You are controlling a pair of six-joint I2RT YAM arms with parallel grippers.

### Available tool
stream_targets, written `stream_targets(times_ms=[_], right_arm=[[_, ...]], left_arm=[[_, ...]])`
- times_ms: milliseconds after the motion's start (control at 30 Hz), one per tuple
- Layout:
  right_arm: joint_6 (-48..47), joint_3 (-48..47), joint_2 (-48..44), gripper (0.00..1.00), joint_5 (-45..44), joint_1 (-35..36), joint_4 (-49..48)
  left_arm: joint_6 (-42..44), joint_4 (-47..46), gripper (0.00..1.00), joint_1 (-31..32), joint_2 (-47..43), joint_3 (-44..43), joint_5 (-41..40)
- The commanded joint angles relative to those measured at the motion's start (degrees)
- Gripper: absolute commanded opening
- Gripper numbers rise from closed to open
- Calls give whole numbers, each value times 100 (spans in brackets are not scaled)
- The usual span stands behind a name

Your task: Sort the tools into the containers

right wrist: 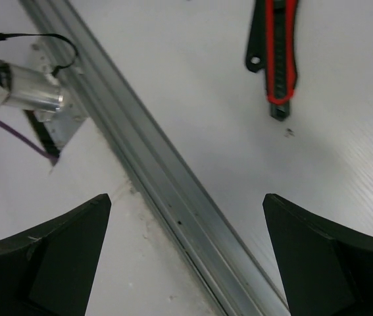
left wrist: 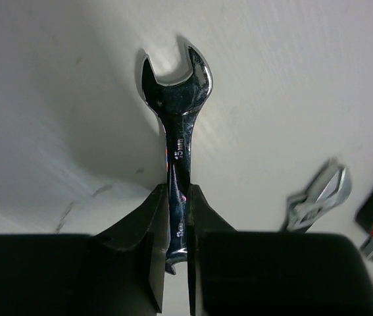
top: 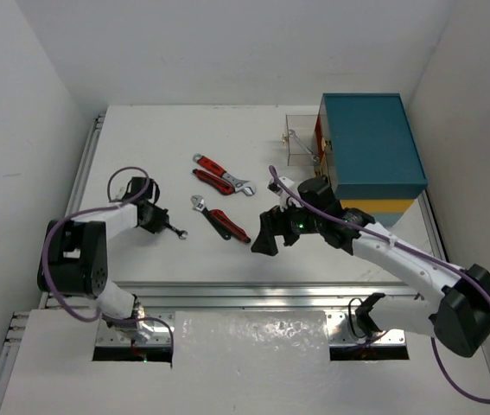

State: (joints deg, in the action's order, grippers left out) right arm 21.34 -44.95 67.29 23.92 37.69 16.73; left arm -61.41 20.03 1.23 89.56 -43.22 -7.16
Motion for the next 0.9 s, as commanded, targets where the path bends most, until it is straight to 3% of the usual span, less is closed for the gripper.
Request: stream_targets(times_ms=[0,100,333,567,700,867], right_arm=[[475,127,328,99,974,45,-1443],[765,-92,986,99,965,89,-1847],[1021,-918,2761,97,474,571,-2288],[1390,-1384,3422,90,350,810,-2965],[1574,-1508,3607,81,429,819,-3193],[1706,-1622,3686,60,692,863,-3431]], left_arm=[[718,-597,0,157,-560,683,470],[805,-702,0,438,-1543,991,574],[754,-869,0,1071,-2521,1333,1111],[463,-1230,0,1537,-3242,1448,1735],[235,-1274,0,1854,-3752,1457,1744],[103,-1440,0,2012,-3902,1448,1876]])
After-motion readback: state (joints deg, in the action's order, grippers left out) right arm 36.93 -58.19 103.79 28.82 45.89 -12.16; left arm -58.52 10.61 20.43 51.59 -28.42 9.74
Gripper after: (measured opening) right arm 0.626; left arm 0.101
